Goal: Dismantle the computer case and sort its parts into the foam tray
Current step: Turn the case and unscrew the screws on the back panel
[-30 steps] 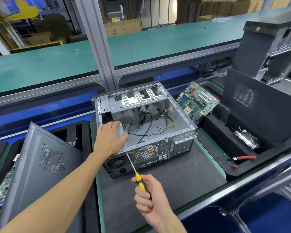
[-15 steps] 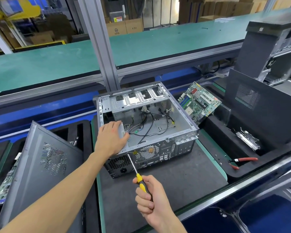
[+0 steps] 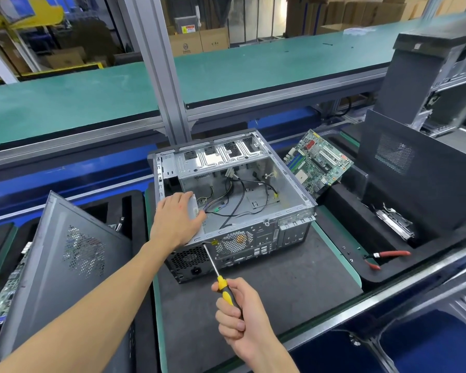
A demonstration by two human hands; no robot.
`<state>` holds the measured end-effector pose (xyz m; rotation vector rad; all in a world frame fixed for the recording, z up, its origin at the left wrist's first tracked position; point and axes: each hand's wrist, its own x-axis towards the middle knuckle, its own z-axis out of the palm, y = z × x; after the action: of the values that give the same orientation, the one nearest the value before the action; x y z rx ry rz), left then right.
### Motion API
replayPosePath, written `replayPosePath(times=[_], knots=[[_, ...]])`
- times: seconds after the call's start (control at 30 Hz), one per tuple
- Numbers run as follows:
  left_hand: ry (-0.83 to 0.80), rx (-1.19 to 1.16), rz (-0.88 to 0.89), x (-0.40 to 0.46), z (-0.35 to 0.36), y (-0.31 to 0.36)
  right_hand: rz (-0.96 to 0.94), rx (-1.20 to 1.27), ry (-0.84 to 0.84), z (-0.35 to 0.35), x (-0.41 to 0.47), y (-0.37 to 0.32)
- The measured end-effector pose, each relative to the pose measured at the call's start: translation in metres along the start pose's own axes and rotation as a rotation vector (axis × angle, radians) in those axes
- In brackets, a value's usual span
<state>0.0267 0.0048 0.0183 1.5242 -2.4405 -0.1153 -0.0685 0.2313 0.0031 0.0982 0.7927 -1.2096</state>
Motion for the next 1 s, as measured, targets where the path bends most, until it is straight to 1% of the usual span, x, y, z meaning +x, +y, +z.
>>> replayPosePath(times=[0.13,0.2,0.33,0.4,0.47,0.5,0.53,0.6,0.63,0.67,0.7,0.73,0.77,0.83,0.9,0.97,1.0], knots=[[0.001,-0.002,0.000,-0.001,0.000,0.000,0.018,0.064,0.003,0.003,-0.001,0.002],[-0.001,0.002,-0.001,-0.001,-0.001,0.000,0.050,0.176,-0.042,0.006,-0.002,0.006],[-0.004,0.000,-0.005,-0.002,-0.001,0.001,0.189,0.511,-0.187,0.009,-0.001,0.015],[-0.001,0.005,-0.001,-0.002,-0.002,0.003,0.195,0.515,-0.176,0.013,-0.001,0.018],[-0.006,0.009,0.000,-0.003,-0.003,0.004,0.139,0.333,-0.026,0.020,0.001,0.021],[-0.008,0.013,0.001,-0.003,-0.002,0.004,0.055,0.165,0.072,0.022,0.003,0.022],[-0.011,0.018,0.002,-0.003,-0.002,0.004,-0.066,-0.068,0.169,0.022,0.004,0.022],[-0.016,0.029,0.006,-0.002,-0.002,0.003,-0.349,-0.675,0.341,0.017,0.007,0.026],[-0.015,0.031,0.006,-0.002,-0.001,0.003,-0.474,-0.959,0.401,0.014,0.007,0.028],[-0.014,0.031,0.004,-0.002,-0.001,0.003,-0.561,-1.152,0.431,0.012,0.008,0.030],[-0.013,0.032,0.003,-0.002,-0.001,0.003,-0.601,-1.227,0.439,0.010,0.008,0.031],[-0.013,0.035,0.003,-0.002,-0.001,0.003,-0.581,-1.174,0.411,0.011,0.007,0.031],[-0.013,0.037,0.004,-0.002,0.000,0.003,-0.504,-1.019,0.360,0.011,0.007,0.030],[-0.016,0.038,0.002,-0.001,0.000,0.002,-0.244,-0.647,0.247,0.012,0.010,0.024],[-0.018,0.037,-0.002,0.000,0.001,0.001,-0.048,-0.369,0.154,0.012,0.010,0.017],[-0.017,0.038,-0.004,0.000,0.002,0.000,0.004,-0.218,0.037,0.012,0.006,0.014],[-0.016,0.037,-0.005,0.000,0.002,0.000,-0.016,-0.209,-0.004,0.012,0.004,0.015]])
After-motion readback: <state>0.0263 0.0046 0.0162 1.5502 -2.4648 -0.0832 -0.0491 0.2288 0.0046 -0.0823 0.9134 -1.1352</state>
